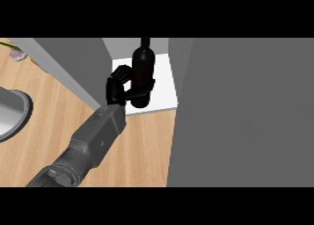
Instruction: Pick up the wine, place it into the cabinet and close the cabinet
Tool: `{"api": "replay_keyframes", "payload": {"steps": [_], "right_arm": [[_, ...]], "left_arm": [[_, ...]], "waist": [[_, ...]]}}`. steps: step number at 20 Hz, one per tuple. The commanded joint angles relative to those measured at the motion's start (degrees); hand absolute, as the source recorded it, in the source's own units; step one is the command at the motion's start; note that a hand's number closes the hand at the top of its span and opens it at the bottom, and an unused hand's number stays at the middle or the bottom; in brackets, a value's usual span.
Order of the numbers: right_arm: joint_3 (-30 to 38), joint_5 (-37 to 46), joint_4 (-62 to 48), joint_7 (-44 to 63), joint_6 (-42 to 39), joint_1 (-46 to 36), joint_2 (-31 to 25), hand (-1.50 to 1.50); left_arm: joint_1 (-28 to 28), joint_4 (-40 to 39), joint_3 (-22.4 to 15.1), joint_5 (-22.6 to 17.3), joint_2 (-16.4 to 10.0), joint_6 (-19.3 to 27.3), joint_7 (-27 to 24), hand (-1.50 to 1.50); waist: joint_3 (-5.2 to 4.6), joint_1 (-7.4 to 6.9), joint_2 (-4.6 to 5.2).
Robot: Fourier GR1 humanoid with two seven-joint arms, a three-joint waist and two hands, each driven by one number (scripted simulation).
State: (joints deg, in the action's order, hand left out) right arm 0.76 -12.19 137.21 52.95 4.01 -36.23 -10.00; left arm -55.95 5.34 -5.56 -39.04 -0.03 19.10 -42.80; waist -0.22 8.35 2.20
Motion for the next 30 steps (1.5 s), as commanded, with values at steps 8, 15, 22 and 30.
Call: {"api": "replay_keyframes", "payload": {"steps": [8, 15, 22, 30], "right_arm": [[-1.8, -1.2, -0.3, -1.1, -0.2, 0.0, 1.8, -1.5], [-0.7, -2.5, -0.9, -0.8, -0.9, -0.2, 1.6, -1.5], [-0.6, -2.9, 0.3, -0.8, -0.8, 1.2, 2.2, -1.5], [0.6, -3.2, 0.1, -2.5, -2.2, 2.6, 1.8, -1.5]], "left_arm": [[5.0, 0.9, -2.6, -2.4, 0.0, -0.9, -0.3, 1.5], [5.5, 2.4, -4.0, -4.0, 0.0, 1.7, -1.0, 1.5], [5.1, 3.6, -5.8, -5.6, 0.0, 3.9, -1.0, 1.5], [0.9, 4.8, -7.2, -7.7, 0.0, 6.2, 0.9, 1.5]], "waist": [[-0.11, 1.86, -0.05], [-0.12, 2.7, 0.12], [-0.09, 3.14, 0.08], [0.02, 2.06, 0.12]]}}
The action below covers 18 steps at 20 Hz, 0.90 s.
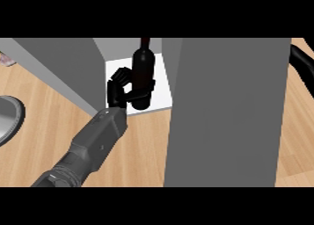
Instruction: Pick up the wine, place it into the cabinet and close the cabinet
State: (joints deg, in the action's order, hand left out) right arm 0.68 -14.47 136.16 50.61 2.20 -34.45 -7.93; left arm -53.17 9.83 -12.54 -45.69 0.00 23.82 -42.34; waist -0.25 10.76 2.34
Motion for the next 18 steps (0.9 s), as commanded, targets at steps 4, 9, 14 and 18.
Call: {"api": "replay_keyframes", "payload": {"steps": [4, 9, 14, 18], "right_arm": [[0.4, -0.5, 0.3, 0.1, 0.4, -0.3, 0.1, -1.5], [1.0, -0.5, 0.1, -0.8, 0.0, 0.4, 0.0, -1.5], [3.1, -1.5, 1.7, 0.1, -0.1, 0.2, -1.4, -1.5], [3.4, -1.2, -0.3, -1.4, -1.3, 1.0, -1.5, -1.5]], "left_arm": [[-6.4, -0.3, -0.4, -2.0, 0.0, 4.4, 3.8, 1.5], [-8.9, -1.3, -0.8, -2.1, 0.0, 5.8, 4.2, 1.5], [-9.9, -3.3, -0.3, -2.6, 0.0, 5.4, 6.0, 1.5], [-11.8, -4.3, 0.7, -3.4, 0.0, 4.5, 8.5, 1.5]], "waist": [[0.06, -0.91, -0.07], [0.11, -0.87, 0.43], [0.11, -1.27, 0.35], [0.11, -2.13, 0.69]]}}
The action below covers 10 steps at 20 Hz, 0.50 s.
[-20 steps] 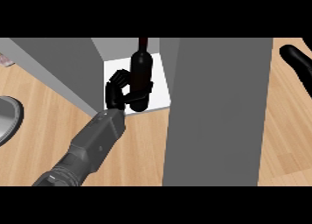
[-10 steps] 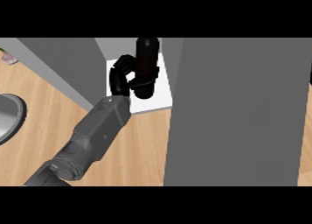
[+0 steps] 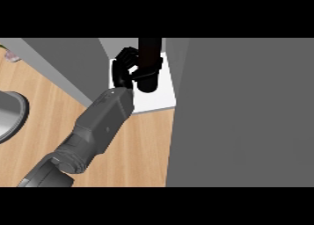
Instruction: Pick up the wine, place it into the cabinet and close the cabinet
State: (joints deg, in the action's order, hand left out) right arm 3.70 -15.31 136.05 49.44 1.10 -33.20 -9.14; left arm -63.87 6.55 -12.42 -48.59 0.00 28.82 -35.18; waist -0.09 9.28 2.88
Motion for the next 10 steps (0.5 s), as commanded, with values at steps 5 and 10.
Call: {"api": "replay_keyframes", "payload": {"steps": [5, 10], "right_arm": [[0.7, -1.8, -0.1, -1.3, -1.3, 1.5, 0.2, -1.5], [0.8, -1.8, 1.1, -0.6, -1.1, 1.8, 0.1, -1.5]], "left_arm": [[-2.2, -2.4, 1.5, -0.7, 0.0, 1.2, 0.5, 1.5], [-4.1, -6.4, -5.1, 6.2, -2.7, 6.1, 1.0, 1.5]], "waist": [[0.03, -0.67, 0.59], [0.12, -0.23, 0.33]]}}
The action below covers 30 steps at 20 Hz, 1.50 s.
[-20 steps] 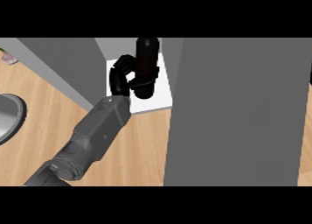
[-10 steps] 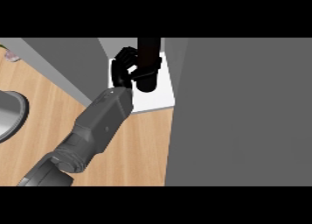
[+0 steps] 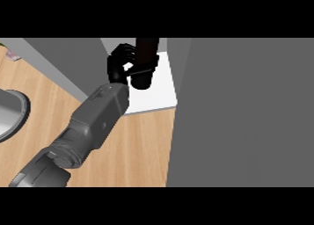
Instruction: Pick up the wine, place it into the cabinet and close the cabinet
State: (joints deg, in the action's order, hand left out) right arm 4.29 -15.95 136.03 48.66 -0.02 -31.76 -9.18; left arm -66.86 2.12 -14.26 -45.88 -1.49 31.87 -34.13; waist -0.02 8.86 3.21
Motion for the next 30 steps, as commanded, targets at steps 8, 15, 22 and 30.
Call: {"api": "replay_keyframes", "payload": {"steps": [8, 15, 22, 30], "right_arm": [[0.5, -1.5, 2.0, 0.2, 0.2, -0.2, 0.2, -1.5], [-0.6, -1.1, 1.3, 0.5, -0.8, -0.8, -0.4, -1.5], [-0.5, -1.4, 1.3, -0.1, -0.6, -1.0, 0.1, -1.5], [-0.5, -0.7, 0.4, -0.7, -0.9, -1.8, 0.0, -1.5]], "left_arm": [[1.8, -2.1, -6.1, 6.6, -1.9, 11.6, 0.0, 1.5], [2.9, -2.1, -7.7, 8.4, -4.8, 12.9, 2.9, 1.5], [4.1, -2.1, -8.6, 9.5, -6.8, 7.7, 3.6, -1.5], [4.0, -2.1, -7.8, 8.7, -7.2, 5.5, 4.8, -1.5]], "waist": [[-0.05, 0.97, 0.44], [-0.18, 1.28, 0.94], [-0.24, 0.96, 1.03], [-0.3, 0.34, 1.09]]}}
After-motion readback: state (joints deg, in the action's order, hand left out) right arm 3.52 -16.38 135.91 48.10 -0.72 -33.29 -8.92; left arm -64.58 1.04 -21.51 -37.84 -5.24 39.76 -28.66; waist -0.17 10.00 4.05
